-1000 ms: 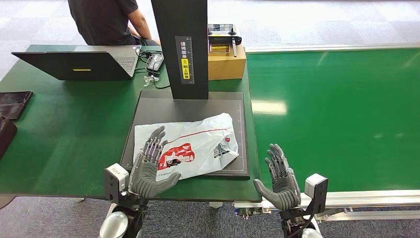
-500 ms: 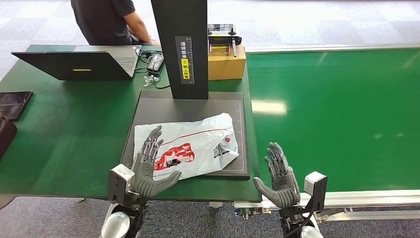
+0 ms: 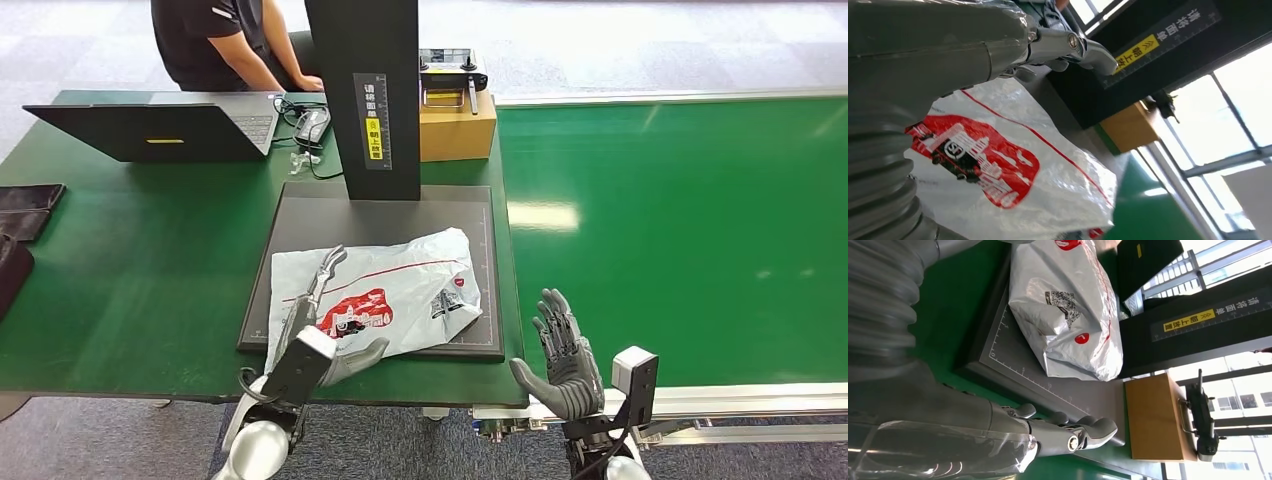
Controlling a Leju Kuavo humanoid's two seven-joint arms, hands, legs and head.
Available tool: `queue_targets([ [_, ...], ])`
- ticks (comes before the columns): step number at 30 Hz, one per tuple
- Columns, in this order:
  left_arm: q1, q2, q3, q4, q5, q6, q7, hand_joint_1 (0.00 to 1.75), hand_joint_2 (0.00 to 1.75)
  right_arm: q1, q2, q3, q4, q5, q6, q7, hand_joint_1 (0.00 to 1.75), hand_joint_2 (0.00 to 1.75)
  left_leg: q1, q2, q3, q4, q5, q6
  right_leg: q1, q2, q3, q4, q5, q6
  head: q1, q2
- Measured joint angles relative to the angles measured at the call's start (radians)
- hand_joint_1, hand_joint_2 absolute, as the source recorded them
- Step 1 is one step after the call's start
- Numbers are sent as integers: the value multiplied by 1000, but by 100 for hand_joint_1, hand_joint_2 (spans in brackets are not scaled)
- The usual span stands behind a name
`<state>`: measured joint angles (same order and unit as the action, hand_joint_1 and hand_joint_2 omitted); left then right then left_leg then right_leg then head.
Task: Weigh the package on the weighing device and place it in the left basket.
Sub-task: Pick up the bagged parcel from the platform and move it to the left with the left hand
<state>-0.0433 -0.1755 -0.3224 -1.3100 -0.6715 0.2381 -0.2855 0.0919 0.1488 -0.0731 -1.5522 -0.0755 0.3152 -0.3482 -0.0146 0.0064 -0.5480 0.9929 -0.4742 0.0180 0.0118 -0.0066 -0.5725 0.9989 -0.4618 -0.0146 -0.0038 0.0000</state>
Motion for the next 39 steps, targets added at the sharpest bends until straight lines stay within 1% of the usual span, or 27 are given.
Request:
queue_targets([
  [3, -31, -1, -16, 32, -117, 57, 69, 0, 175, 0, 0, 1, 1, 3, 3, 2, 0, 175, 0, 0, 0, 0, 0, 0, 0, 0, 0, 0, 0, 0, 0, 0],
  [5, -52, -4, -21, 53, -168, 70, 114, 0, 175, 0, 0, 1, 1, 6, 5, 5, 0, 175, 0, 0, 0, 0, 0, 0, 0, 0, 0, 0, 0, 0, 0, 0],
  [11, -121, -16, -17, 119, -335, 58, 287, 0, 175, -1, 0, 2, 1, 8, 8, 11, 0, 175, 0, 0, 0, 0, 0, 0, 0, 0, 0, 0, 0, 0, 0, 0],
  [14, -147, -16, 4, 151, -385, 55, 346, 0, 175, -1, 0, 2, 2, 9, 8, 15, 0, 175, 0, 0, 0, 0, 0, 0, 0, 0, 0, 0, 0, 0, 0, 0],
  [17, -161, -16, 32, 170, -412, 34, 375, 0, 175, 0, 0, 2, 2, 9, 7, 18, 0, 175, 0, 0, 0, 0, 0, 0, 0, 0, 0, 0, 0, 0, 0, 0],
  [24, -168, -14, 98, 208, -475, -53, 447, 0, 175, 3, 0, 7, 1, 9, 3, 29, 0, 175, 0, 0, 0, 0, 0, 0, 0, 0, 0, 0, 0, 0, 0, 0],
  [27, -169, -13, 125, 219, -487, -73, 447, 0, 175, 6, 0, 11, 1, 7, 0, 33, 0, 175, 0, 0, 0, 0, 0, 0, 0, 0, 0, 0, 0, 0, 0, 0],
  [30, -168, -12, 142, 224, -490, -101, 428, 0, 175, 11, 0, 13, 1, 4, -4, 36, 0, 175, 0, 0, 0, 0, 0, 0, 0, 0, 0, 0, 0, 0, 0, 0],
  [31, -167, -12, 146, 225, -487, -112, 418, 9, 175, 12, 0, 14, 1, 3, -4, 37, 0, 175, 0, 0, 0, 0, 0, 0, 0, 0, 0, 0, 0, 0, 0, 0],
  [32, -166, -12, 148, 226, -484, -120, 409, 29, 175, 12, 0, 15, 1, 3, -5, 39, 0, 175, 0, 0, 0, 0, 0, 0, 0, 0, 0, 0, 0, 0, 0, 0],
  [33, -164, -12, 149, 226, -480, -128, 401, 57, 175, 13, 0, 16, 1, 2, -6, 40, 0, 175, 0, 0, 0, 0, 0, 0, 0, 0, 0, 0, 0, 0, 0, 0],
  [34, -161, -12, 150, 226, -475, -133, 394, 96, 175, 13, 0, 17, 1, 1, -7, 41, 0, 175, 0, 0, 0, 0, 0, 0, 0, 0, 0, 0, 0, 0, 0, 0],
  [35, -158, -12, 150, 226, -471, -138, 389, 127, 175, 13, 0, 17, 1, 0, -8, 41, 0, 175, 0, 0, 0, 0, 0, 0, 0, 0, 0, 0, 0, 0, 0, 0],
  [36, -155, -12, 150, 226, -466, -141, 384, 151, 175, 14, 0, 18, 1, -2, -9, 41, 0, 175, 0, 0, 0, 0, 0, 0, 0, 0, 0, 0, 0, 0, 0, 0],
  [37, -152, -12, 150, 226, -462, -143, 379, 167, 175, 14, 0, 19, 1, -5, -9, 41, 0, 175, 0, 0, 0, 0, 0, 0, 0, 0, 0, 0, 0, 0, 0, 0],
  [39, -147, -12, 150, 226, -458, -141, 371, 175, 175, 15, 0, 20, 1, -8, -11, 41, 0, 175, 0, 0, 0, 0, 0, 0, 0, 0, 0, 0, 0, 0, 0, 0],
])
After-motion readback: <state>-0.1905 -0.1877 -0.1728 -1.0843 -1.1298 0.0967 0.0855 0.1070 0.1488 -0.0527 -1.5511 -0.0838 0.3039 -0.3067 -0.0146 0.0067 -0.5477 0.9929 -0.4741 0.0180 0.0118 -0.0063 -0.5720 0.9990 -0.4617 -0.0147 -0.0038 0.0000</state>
